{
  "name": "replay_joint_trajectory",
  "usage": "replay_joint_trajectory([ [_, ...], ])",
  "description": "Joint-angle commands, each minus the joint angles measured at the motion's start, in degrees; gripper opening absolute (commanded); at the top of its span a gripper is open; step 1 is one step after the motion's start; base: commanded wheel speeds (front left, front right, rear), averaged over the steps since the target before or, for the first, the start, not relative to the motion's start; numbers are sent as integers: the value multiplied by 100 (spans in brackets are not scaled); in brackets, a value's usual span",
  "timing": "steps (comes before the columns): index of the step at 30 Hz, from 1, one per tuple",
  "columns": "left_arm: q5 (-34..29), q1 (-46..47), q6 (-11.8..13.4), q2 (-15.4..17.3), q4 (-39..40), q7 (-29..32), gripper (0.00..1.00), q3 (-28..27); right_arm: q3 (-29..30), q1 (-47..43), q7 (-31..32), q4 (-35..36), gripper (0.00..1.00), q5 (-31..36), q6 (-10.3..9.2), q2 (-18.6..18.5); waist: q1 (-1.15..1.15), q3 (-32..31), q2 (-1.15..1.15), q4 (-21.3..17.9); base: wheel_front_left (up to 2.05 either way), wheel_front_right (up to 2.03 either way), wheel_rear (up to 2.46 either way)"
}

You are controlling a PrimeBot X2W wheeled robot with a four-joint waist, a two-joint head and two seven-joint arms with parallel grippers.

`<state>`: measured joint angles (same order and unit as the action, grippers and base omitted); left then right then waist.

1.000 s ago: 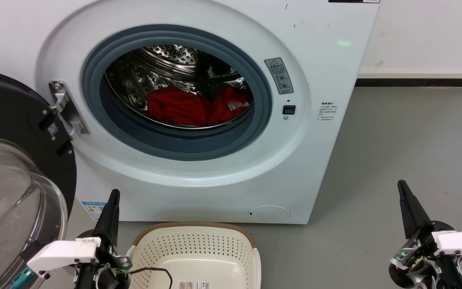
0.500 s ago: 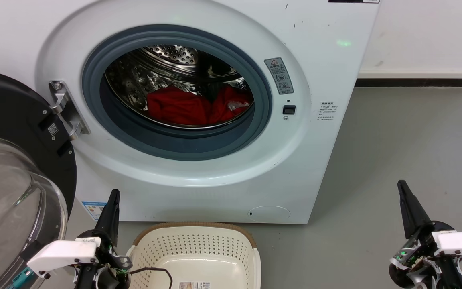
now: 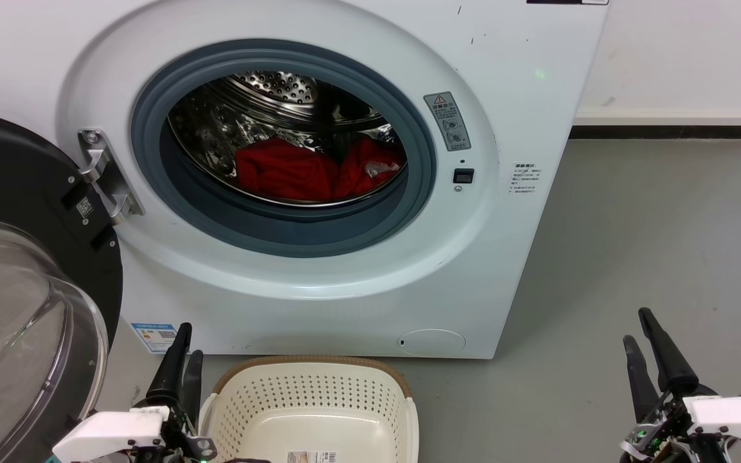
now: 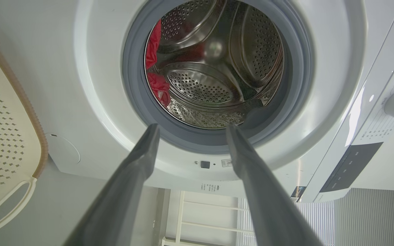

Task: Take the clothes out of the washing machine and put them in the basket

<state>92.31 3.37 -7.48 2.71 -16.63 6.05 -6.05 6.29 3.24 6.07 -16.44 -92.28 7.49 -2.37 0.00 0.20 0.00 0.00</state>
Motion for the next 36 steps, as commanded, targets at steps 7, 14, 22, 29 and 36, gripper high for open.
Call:
replay_joint_trajectory([
  [7, -129, 12, 0, 9, 233, -247, 100, 72, -95, 30, -238, 220, 100, 60, 0, -19, 0, 7, 0, -5, 0, 0, 0],
  [14, -362, -39, 0, 11, 269, -433, 100, 23, -94, -21, -425, 250, 100, 302, 0, -24, 0, 10, 0, -10, 0, 0, 0],
  [22, -920, -76, 0, 12, 295, -627, 100, -206, 40, -23, -620, 254, 100, 1096, 0, -29, 0, 4, 0, -20, 0, 0, 0],
  [29, -1473, -55, -1, 13, 389, -786, 100, -497, 96, -35, -780, 445, 100, 2231, 0, -33, 0, -1, 0, -30, 0, 0, 0],
  [36, -2173, -62, 25, 15, 695, -931, 100, -727, 146, -31, -928, 857, 100, 3666, 0, -37, 0, -1, 0, -42, 0, 0, 0],
])
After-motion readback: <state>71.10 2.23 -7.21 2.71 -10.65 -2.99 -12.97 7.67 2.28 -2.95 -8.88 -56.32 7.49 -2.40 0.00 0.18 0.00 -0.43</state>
